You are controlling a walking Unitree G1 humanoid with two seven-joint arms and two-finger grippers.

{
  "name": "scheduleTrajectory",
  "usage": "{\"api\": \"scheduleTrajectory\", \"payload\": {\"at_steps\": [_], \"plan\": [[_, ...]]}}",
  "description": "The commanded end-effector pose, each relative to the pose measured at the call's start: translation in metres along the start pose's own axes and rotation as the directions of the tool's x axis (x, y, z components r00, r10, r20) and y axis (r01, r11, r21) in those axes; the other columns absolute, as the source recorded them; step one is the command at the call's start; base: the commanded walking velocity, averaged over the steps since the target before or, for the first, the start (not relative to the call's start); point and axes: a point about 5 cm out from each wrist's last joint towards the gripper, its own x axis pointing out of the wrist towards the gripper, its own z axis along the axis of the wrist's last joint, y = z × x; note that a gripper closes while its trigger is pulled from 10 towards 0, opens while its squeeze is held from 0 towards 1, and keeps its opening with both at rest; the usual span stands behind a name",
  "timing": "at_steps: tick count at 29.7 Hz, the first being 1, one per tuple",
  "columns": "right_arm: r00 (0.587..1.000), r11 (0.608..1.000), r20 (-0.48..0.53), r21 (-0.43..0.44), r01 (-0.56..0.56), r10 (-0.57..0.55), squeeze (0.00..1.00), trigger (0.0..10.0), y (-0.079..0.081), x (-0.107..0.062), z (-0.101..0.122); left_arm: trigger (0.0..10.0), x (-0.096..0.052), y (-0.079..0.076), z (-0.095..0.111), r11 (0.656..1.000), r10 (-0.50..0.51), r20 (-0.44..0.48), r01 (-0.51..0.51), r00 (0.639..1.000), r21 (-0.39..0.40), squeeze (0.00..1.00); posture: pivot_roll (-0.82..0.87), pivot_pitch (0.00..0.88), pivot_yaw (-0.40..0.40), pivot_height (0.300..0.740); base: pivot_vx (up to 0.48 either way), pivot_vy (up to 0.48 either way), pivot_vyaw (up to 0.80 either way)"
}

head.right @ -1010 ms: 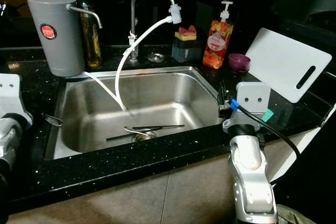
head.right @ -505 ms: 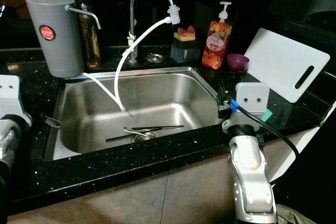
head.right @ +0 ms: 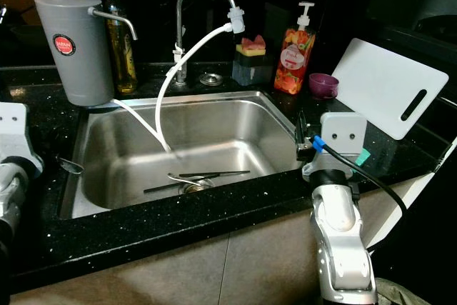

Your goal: Kitchen organization

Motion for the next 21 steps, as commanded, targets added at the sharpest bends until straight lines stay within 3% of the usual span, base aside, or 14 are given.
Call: {"api": "scheduleTrajectory", "payload": {"at_steps": [1,8,11,21], "plan": [[1.0,1.0,0.002,0.009,0.008,-0.008,0.0,10.0,-0.001,0.0,0.0,10.0,-0.014,-0.006,-0.033,1.0,-0.011,-0.115,0.008,0.993,-0.019,0.0,0.0,0.089,-0.125,0.74,0.0,0.0,0.0],[1.0,1.0,0.003,0.009,0.011,-0.011,0.0,10.0,-0.001,0.0,0.0,10.0,-0.008,0.0,-0.018,1.0,0.006,-0.063,-0.008,0.998,-0.027,0.0,0.01,0.088,-0.123,0.74,0.0,0.0,0.0],[1.0,1.0,0.004,0.015,0.014,-0.014,0.0,10.0,-0.001,0.0,-0.001,10.0,0.005,0.005,0.014,0.999,0.017,0.05,-0.015,0.999,-0.05,0.0,0.02,0.087,-0.119,0.74,0.0,0.0,0.0],[1.0,1.0,0.005,0.021,0.021,-0.021,0.0,10.0,0.0,0.0,-0.001,10.0,0.013,0.009,0.047,0.997,0.027,0.168,-0.014,0.985,-0.079,0.0,0.03,0.089,-0.114,0.74,0.0,0.0,0.0]]}}
